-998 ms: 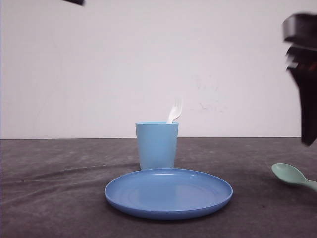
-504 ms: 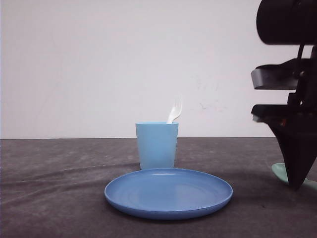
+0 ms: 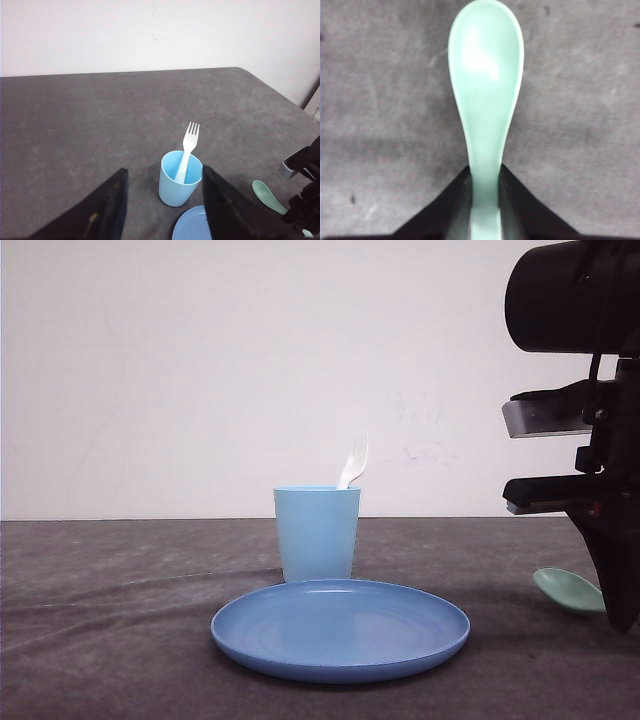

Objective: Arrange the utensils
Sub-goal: 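Lower the right gripper onto the mint-green spoon handle and grasp it, then carry the spoon with the right gripper and drop it into the cup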

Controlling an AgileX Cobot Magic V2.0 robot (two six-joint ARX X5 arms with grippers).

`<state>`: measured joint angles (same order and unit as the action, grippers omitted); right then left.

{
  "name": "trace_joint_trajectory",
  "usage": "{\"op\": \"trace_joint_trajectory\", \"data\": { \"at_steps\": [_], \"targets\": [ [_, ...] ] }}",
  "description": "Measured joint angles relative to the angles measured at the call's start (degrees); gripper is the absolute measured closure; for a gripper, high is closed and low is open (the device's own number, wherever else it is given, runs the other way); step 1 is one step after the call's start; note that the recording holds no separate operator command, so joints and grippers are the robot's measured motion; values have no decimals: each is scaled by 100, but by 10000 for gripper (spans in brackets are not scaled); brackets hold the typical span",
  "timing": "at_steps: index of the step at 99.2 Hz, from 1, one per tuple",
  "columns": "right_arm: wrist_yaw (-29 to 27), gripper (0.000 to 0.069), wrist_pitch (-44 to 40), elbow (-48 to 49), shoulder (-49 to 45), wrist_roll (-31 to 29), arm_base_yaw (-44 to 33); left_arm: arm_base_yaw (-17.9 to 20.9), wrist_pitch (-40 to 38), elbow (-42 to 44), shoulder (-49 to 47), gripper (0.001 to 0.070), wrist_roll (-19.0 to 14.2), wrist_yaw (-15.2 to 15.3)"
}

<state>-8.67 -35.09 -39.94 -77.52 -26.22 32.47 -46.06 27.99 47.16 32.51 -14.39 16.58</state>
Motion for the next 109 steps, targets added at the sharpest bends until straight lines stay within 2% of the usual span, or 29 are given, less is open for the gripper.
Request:
{"op": "trace_joint_trajectory", "data": {
  "at_steps": [20, 44, 57, 72, 94, 109],
  "targets": [
    [-9, 623, -142, -146, 46, 92, 0, -11, 212, 0, -85, 432, -2, 0],
    [-37, 625, 79, -1270, 671, 273, 354, -11, 365, 0, -107, 432, -17, 0],
    [-42, 625, 737, -1873, 730, 387, 713, -11, 400, 0, -107, 432, -22, 0],
    [-35, 625, 1963, -1991, 542, 592, 1064, -11, 402, 0, -107, 432, -37, 0],
    [-31, 625, 3274, -1991, -365, 957, 1178, -11, 400, 0, -107, 432, -87, 0],
    [-35, 625, 3661, -1989, -1001, 1054, 1174, -11, 402, 0, -107, 432, -140, 0]
  ]
}}
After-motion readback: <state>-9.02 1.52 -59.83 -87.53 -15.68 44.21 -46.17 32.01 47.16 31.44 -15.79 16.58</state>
